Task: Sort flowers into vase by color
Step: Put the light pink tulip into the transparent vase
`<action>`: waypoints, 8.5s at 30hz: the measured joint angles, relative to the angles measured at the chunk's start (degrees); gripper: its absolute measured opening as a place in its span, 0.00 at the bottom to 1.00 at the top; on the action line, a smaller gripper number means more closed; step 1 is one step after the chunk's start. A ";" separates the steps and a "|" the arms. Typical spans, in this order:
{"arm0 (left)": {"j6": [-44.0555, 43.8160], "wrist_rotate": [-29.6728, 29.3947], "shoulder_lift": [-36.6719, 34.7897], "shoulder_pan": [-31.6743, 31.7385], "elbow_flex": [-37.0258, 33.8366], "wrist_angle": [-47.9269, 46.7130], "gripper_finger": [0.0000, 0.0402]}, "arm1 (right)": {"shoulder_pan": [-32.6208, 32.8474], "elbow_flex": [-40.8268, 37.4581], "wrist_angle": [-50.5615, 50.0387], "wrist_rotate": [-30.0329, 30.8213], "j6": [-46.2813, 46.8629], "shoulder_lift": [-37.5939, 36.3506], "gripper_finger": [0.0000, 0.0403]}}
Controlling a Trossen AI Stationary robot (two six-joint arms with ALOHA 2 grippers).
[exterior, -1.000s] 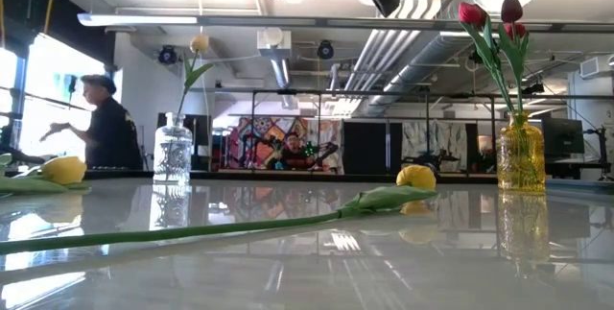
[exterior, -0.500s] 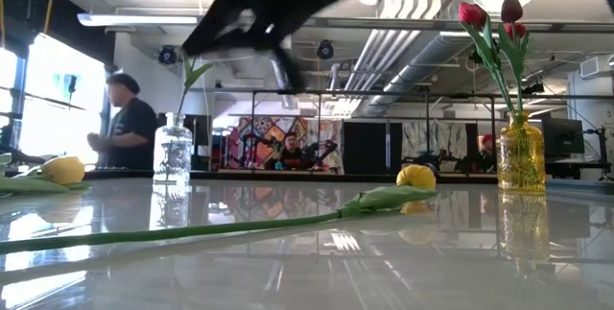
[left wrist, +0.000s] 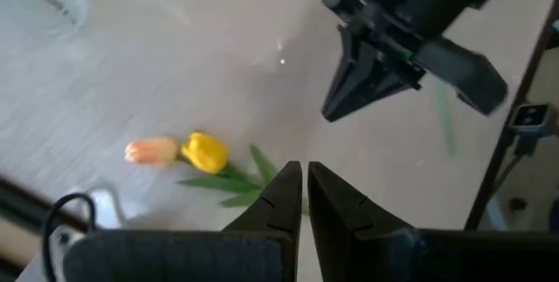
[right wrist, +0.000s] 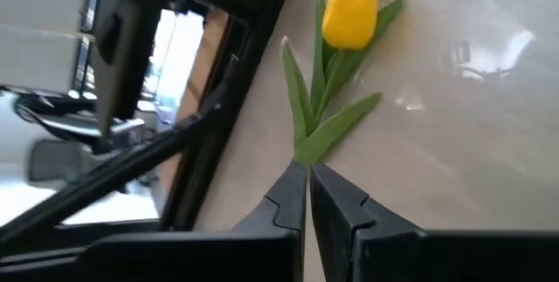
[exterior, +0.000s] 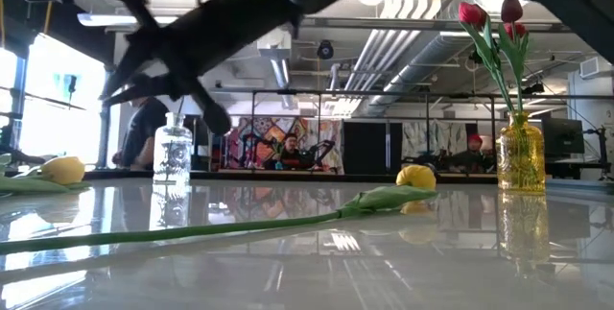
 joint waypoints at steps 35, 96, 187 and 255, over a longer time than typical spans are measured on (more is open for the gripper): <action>-44.09 3.26 4.84 -16.68 -34.42 25.86 0.23 | 6.87 18.40 -82.77 21.99 7.92 -8.80 0.00; -59.49 0.62 42.68 -28.45 -23.95 40.89 0.16 | 7.85 10.04 -71.56 9.09 -14.03 -19.41 0.00; -6.13 -46.29 18.45 -19.76 0.85 27.87 0.00 | -2.05 -51.59 2.69 11.11 -60.06 -83.66 0.00; 37.52 -54.07 -3.38 -29.92 -19.88 61.33 0.00 | -2.03 -51.53 2.23 13.60 -60.06 -83.44 0.00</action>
